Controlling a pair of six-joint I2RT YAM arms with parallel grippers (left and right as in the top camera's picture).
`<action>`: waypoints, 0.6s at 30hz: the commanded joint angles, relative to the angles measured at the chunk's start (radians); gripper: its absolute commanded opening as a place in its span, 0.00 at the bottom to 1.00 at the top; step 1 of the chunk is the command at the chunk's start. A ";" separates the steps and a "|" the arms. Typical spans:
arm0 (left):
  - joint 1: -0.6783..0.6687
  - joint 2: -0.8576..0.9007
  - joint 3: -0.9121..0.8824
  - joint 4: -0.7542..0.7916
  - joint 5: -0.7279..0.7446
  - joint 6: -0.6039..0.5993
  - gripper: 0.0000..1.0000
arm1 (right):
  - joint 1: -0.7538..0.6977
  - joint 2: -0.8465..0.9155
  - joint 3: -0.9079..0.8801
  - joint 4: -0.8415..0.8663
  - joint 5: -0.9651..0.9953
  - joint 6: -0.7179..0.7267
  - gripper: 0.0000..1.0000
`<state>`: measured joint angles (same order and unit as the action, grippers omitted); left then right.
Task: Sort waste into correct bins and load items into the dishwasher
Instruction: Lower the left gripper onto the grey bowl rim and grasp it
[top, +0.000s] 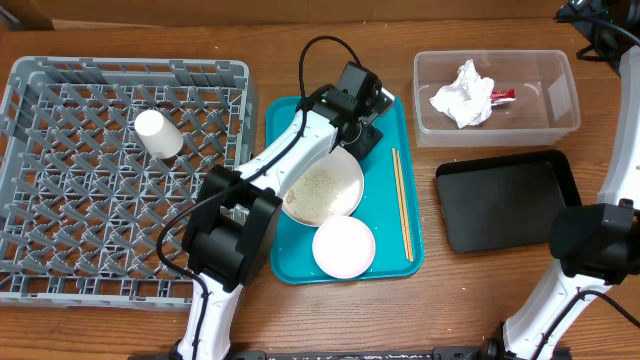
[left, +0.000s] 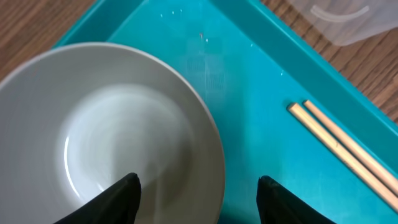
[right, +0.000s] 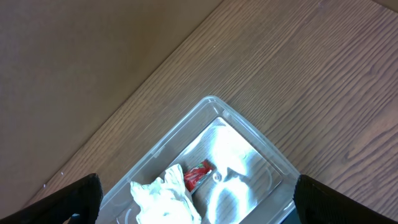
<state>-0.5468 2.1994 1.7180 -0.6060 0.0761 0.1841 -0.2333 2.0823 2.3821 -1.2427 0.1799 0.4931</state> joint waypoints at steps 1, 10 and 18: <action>-0.002 -0.011 -0.013 0.018 -0.009 0.014 0.61 | 0.003 -0.010 0.008 0.003 -0.001 0.002 1.00; -0.002 -0.011 -0.042 0.060 -0.009 0.023 0.59 | 0.003 -0.010 0.008 0.003 -0.001 0.002 1.00; -0.002 -0.011 -0.065 0.104 -0.051 0.022 0.55 | 0.003 -0.010 0.008 0.003 -0.001 0.002 1.00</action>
<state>-0.5468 2.1994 1.6600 -0.5167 0.0498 0.1883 -0.2333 2.0823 2.3821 -1.2434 0.1799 0.4934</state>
